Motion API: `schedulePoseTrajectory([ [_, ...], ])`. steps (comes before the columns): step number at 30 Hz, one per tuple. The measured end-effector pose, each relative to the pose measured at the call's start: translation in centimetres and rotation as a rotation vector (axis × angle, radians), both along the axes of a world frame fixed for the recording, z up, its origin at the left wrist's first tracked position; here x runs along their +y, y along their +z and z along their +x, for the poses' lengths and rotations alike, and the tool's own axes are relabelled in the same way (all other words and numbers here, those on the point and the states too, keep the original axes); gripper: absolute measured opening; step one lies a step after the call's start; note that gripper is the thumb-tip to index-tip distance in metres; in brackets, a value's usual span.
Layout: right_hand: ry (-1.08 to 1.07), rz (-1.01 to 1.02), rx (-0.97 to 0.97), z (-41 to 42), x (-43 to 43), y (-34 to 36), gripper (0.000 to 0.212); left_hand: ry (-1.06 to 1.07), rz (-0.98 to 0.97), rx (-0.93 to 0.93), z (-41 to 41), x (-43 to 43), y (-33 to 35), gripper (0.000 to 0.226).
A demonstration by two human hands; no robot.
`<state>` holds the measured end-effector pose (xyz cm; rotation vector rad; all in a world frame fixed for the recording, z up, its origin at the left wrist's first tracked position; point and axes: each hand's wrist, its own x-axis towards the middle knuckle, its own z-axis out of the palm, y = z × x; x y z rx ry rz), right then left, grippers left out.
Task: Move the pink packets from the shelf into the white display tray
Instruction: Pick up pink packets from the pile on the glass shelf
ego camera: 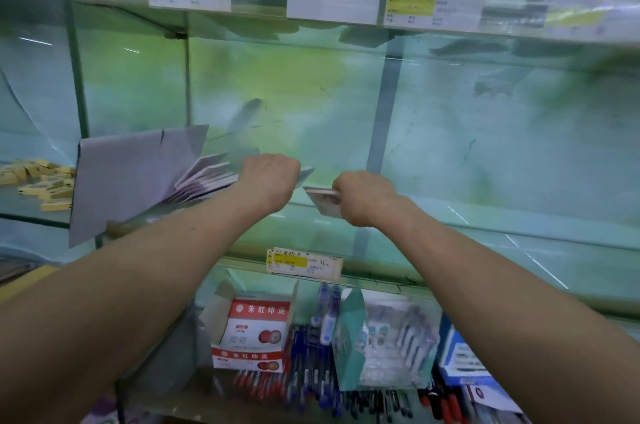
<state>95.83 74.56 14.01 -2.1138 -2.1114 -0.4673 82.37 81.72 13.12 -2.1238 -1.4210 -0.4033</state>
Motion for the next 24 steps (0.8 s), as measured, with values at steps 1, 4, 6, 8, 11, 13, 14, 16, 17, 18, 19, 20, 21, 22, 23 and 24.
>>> schedulePoseTrajectory([
  [1, -0.012, 0.011, -0.013, 0.7, -0.6, 0.2, 0.027, -0.014, -0.005, 0.004, 0.8, -0.3, 0.2, 0.011],
  [4, -0.06, 0.035, -0.057, 3.0, -2.7, 0.6, 0.024, -0.055, -0.019, 0.008, 3.4, -1.8, 0.6, 0.015],
  [6, -0.095, 0.048, -0.08, 4.7, -4.4, 0.8, 0.023, -0.093, -0.003, 0.018, 5.3, -2.9, 0.8, 0.018],
  [8, -0.135, 0.062, -0.089, 6.4, -6.2, 0.9, 0.022, -0.134, 0.008, 0.023, 7.1, -4.2, 0.9, 0.02],
  [11, -0.197, 0.081, -0.103, 9.0, -9.0, 0.9, 0.019, -0.187, 0.012, 0.035, 10.2, -6.4, 1.1, 0.019],
  [13, -0.232, 0.084, -0.109, 10.7, -11.1, 1.0, 0.019, -0.222, 0.01, 0.051, 12.2, -8.2, 1.3, 0.02],
  [14, -0.247, 0.086, -0.114, 11.5, -12.2, 1.0, 0.019, -0.24, 0.016, 0.054, 13.1, -9.2, 1.3, 0.02],
  [16, -0.28, 0.087, -0.125, 12.9, -14.5, 1.1, 0.02, -0.273, 0.031, 0.058, 14.8, -11.2, 1.4, 0.02],
  [17, -0.297, 0.086, -0.127, 13.5, -15.7, 1.0, 0.02, -0.288, 0.031, 0.057, 15.6, -12.2, 1.4, 0.02],
  [18, -0.313, 0.086, -0.126, 14.0, -16.9, 1.0, 0.021, -0.304, 0.03, 0.053, 16.4, -13.2, 1.3, 0.02],
  [19, -0.33, 0.085, -0.121, 14.6, -18.1, 0.9, 0.022, -0.321, 0.031, 0.049, 17.2, -14.3, 1.2, 0.019],
  [20, -0.347, 0.08, -0.115, 15.0, -19.3, 0.9, 0.023, -0.335, 0.034, 0.046, 18.0, -15.4, 1.1, 0.018],
  [21, -0.365, 0.073, -0.107, 15.5, -20.5, 0.8, 0.024, -0.348, 0.033, 0.049, 18.7, -16.5, 1.0, 0.018],
  [22, -0.383, 0.067, -0.098, 16.0, -21.8, 0.6, 0.025, -0.362, 0.029, 0.054, 19.5, -17.7, 0.9, 0.017],
  [23, -0.401, 0.065, -0.09, 16.6, -23.0, 0.5, 0.026, -0.378, 0.027, 0.059, 20.2, -18.9, 0.7, 0.017],
  [24, -0.42, 0.069, -0.085, 17.2, -24.2, 0.3, 0.027, -0.394, 0.029, 0.064, 20.9, -20.1, 0.6, 0.018],
])
